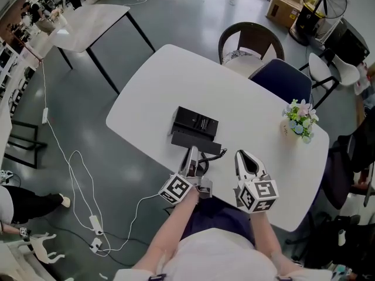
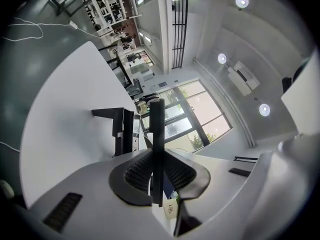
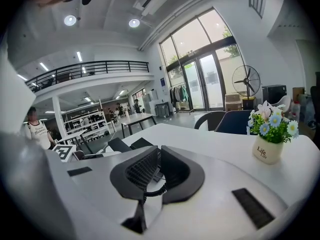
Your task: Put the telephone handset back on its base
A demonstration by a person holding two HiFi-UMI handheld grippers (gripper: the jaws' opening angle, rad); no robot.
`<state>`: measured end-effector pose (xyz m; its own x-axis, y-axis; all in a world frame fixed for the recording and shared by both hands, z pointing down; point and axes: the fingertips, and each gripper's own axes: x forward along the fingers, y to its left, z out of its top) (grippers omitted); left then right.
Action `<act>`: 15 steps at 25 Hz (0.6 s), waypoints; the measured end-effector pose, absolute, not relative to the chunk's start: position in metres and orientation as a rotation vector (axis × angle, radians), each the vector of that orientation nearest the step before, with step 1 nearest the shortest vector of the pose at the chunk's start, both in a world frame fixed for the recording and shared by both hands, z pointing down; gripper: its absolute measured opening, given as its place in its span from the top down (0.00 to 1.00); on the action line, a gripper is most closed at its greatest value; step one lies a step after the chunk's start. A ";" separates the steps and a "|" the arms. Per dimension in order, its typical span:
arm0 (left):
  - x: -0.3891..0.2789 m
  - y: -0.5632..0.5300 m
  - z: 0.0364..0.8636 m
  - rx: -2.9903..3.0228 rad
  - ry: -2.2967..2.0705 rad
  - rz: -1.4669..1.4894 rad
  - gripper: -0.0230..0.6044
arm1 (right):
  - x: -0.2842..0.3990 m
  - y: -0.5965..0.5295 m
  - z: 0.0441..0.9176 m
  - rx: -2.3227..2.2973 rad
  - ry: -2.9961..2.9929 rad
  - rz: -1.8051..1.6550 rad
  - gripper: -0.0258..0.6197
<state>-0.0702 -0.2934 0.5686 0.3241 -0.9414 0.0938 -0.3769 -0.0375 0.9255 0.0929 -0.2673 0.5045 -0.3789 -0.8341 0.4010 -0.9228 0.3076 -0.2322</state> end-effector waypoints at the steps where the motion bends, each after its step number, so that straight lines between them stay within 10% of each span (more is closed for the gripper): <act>1: -0.070 -0.296 0.571 1.609 -1.228 -0.709 0.85 | 0.094 -0.268 0.505 1.617 -2.363 0.636 0.89; 15: -0.075 -0.320 0.594 1.636 -1.238 -0.680 0.85 | 0.101 -0.277 0.518 1.612 -2.322 0.672 0.89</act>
